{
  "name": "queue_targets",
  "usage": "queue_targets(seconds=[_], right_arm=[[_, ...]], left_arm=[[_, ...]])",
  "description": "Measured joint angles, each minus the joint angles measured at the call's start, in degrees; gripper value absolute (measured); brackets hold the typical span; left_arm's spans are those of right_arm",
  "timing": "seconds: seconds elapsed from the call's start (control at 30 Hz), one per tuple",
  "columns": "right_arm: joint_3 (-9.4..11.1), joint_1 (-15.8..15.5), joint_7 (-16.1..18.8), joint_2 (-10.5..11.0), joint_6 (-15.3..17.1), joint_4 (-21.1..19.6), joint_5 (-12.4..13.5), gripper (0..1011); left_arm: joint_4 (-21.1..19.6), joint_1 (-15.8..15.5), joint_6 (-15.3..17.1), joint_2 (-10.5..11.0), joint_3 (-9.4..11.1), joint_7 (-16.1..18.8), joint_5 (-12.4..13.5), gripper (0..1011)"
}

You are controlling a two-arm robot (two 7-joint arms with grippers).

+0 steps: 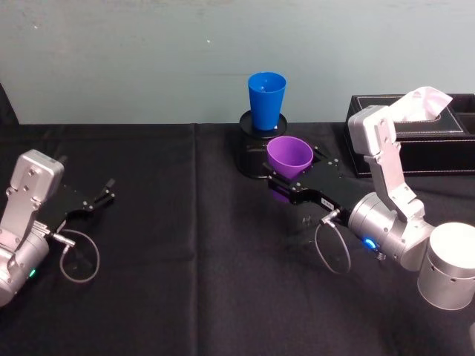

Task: Pick up one cup with a gripper and tap it against the other cup.

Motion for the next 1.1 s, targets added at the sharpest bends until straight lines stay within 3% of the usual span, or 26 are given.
queue_targets(seconds=[1.1], right_arm=[[0.0,0.0,0.0,0.0,0.0,0.0,0.0,735]], left_arm=[[0.0,0.0,0.0,0.0,0.0,0.0,0.0,1000]])
